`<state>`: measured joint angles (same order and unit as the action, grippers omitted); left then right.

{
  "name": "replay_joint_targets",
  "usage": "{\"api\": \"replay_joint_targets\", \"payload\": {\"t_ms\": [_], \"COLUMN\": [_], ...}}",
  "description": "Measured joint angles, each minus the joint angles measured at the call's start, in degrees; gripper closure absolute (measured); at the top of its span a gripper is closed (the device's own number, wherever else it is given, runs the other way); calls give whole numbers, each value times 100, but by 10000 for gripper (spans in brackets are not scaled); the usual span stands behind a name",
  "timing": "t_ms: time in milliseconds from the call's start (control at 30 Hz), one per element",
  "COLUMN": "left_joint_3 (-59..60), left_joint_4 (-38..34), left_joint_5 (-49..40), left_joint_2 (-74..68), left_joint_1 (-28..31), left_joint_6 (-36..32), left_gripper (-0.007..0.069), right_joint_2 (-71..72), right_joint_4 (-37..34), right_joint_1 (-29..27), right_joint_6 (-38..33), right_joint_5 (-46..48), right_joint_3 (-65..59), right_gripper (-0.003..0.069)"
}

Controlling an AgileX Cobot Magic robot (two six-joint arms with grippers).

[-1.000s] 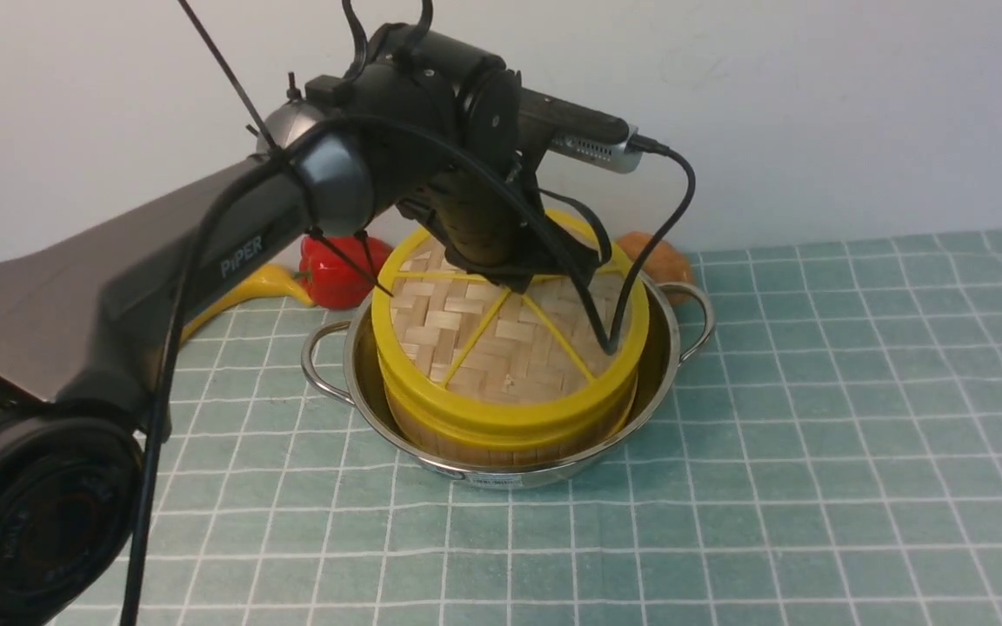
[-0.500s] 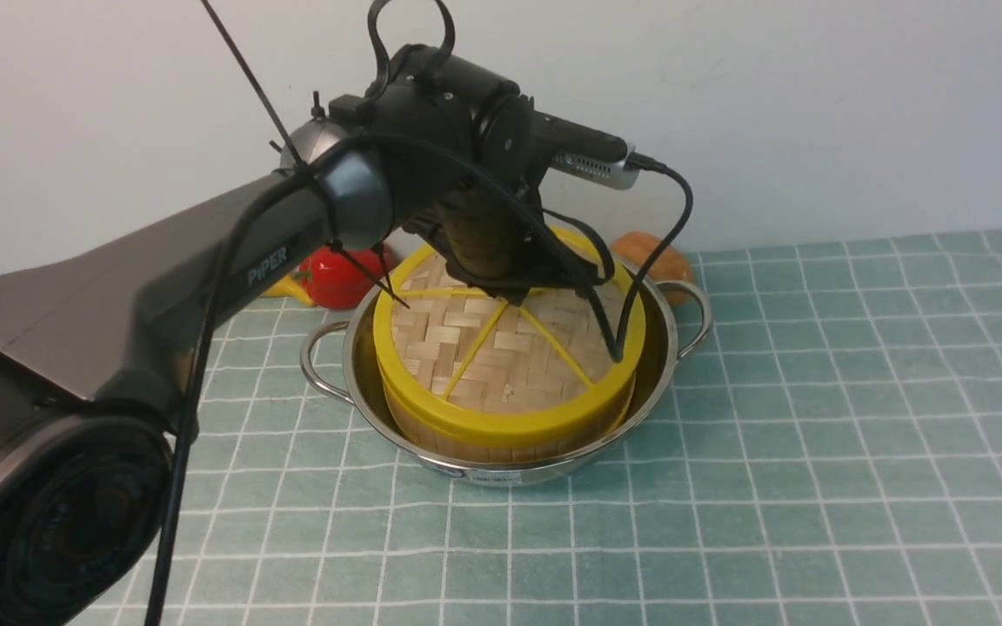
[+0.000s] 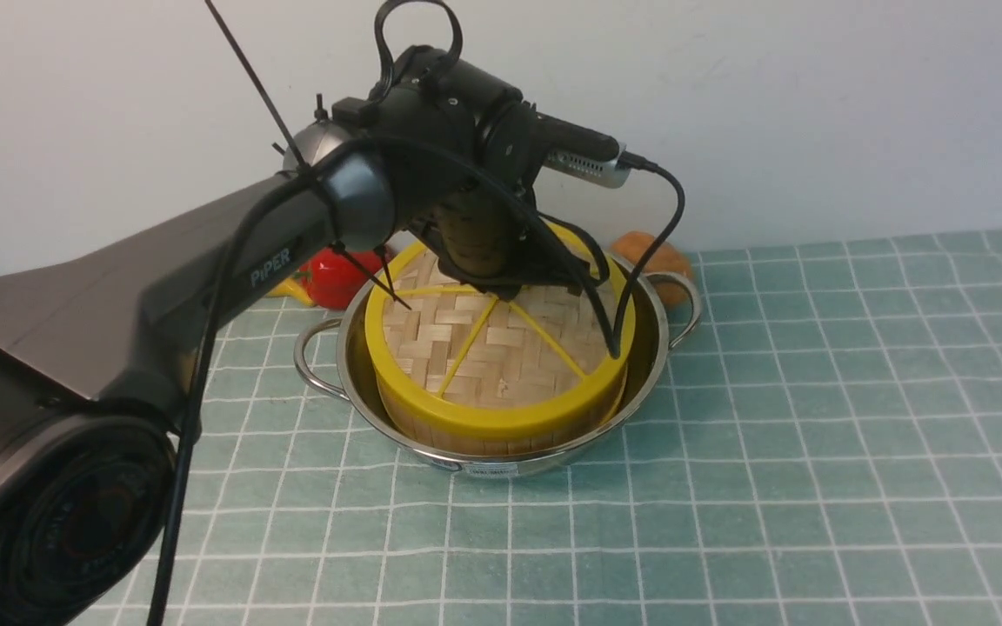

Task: Place the steamer in the pot on the blue tablecloth, and put the lid on the steamer.
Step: 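Place the yellow bamboo steamer lid onto the steamer in the pot with the left gripper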

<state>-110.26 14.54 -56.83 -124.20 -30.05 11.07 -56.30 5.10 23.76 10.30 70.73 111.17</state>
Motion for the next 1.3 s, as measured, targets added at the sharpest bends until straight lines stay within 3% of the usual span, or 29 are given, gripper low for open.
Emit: {"api": "replay_joint_targets", "payload": {"t_ms": [700, 1300], "left_joint_3": [-12, -12], "left_joint_4": [5, 16], "left_joint_5": [-5, -5], "left_joint_2": [6, 95], "left_joint_1": [0, 0], "left_joint_6": [0, 0], "left_gripper": [508, 508], "right_joint_2": [0, -20], "right_joint_4": [0, 122], "right_joint_1": [0, 0], "right_joint_6": [-6, -31], "right_joint_5": [0, 2], "right_joint_3": [-22, -887], "right_gripper": [146, 146]}}
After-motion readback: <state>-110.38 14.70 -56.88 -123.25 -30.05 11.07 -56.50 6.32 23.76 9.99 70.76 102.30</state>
